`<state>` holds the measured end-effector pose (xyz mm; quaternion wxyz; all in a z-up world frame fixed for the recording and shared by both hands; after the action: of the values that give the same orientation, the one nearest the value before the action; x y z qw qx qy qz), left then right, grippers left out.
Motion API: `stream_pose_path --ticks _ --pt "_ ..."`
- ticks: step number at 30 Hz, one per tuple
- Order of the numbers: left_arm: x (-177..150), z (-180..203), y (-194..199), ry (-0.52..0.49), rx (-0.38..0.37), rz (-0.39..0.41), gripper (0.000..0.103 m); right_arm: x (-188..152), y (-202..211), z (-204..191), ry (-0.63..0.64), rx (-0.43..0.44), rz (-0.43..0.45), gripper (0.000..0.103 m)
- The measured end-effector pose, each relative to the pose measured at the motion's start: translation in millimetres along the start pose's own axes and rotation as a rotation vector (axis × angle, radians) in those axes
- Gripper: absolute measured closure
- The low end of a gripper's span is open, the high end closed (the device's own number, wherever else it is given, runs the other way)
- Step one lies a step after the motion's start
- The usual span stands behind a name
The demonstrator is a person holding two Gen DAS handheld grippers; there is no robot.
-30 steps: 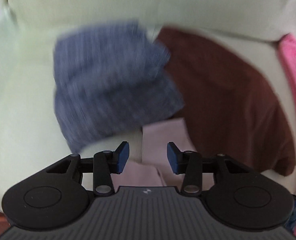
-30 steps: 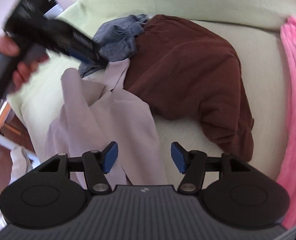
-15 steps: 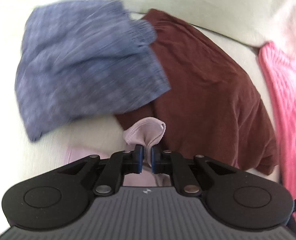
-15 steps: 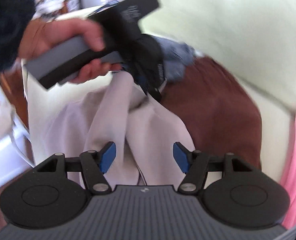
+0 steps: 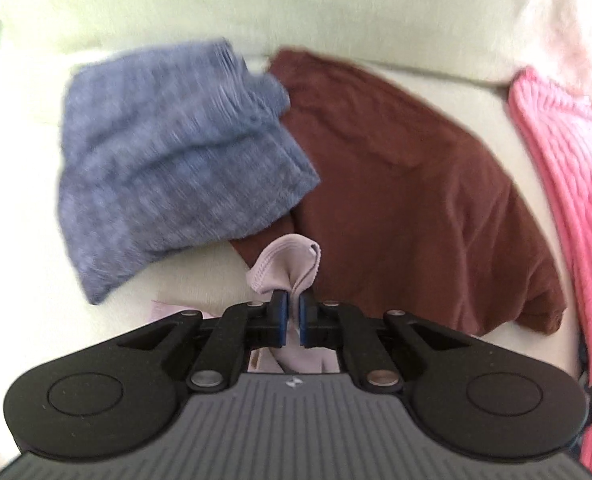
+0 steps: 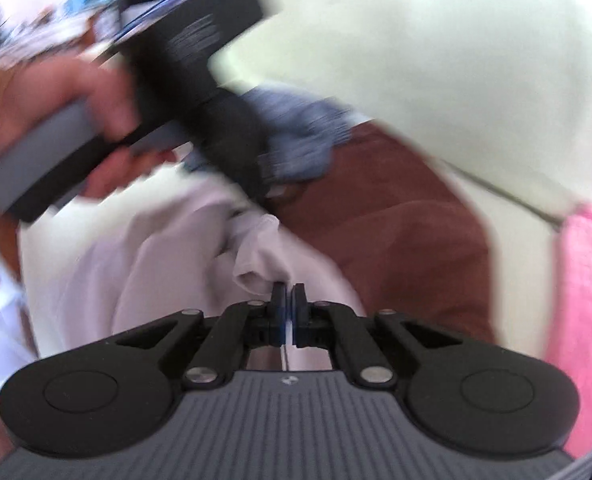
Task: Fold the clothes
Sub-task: 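Raise the tank top by its straps with both grippers, shaking it open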
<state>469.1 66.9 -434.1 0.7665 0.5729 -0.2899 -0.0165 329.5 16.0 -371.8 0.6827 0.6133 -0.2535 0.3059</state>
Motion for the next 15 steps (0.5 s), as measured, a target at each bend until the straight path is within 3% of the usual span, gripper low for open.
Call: stream_pose_path --ticks 4,7,8,11,15 --pt "-2 14 74 0.020 -0.013 0.168 0.103 11 58 55 -0.137 -0.113 0.100 0.102" --pt "-12 43 174 0.078 -0.047 0.364 0.102 23 120 97 -0.210 -0.207 0.214 0.102" --pt "-14 47 185 0.081 -0.048 0.386 0.102 28 141 106 -0.216 -0.228 0.257 0.102" --pt "-41 103 278 0.028 -0.032 0.574 0.102 41 206 128 -0.207 -0.276 0.381 0.102" --pt "-80 181 367 -0.079 -0.007 0.733 0.102 40 315 158 -0.149 -0.346 0.536 0.102"
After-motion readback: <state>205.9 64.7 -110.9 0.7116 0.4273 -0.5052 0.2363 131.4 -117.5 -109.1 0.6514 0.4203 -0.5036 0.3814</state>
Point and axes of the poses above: each gripper's, at about its wrist camera, not at the fingertips, and y roughly against the way its jaws point, z to its right, x to its top, the point moved 7 cm from there along -y, roughly the way its jaws point, and after that the axes turned 11 degrees about y, right-handed, at the moved point
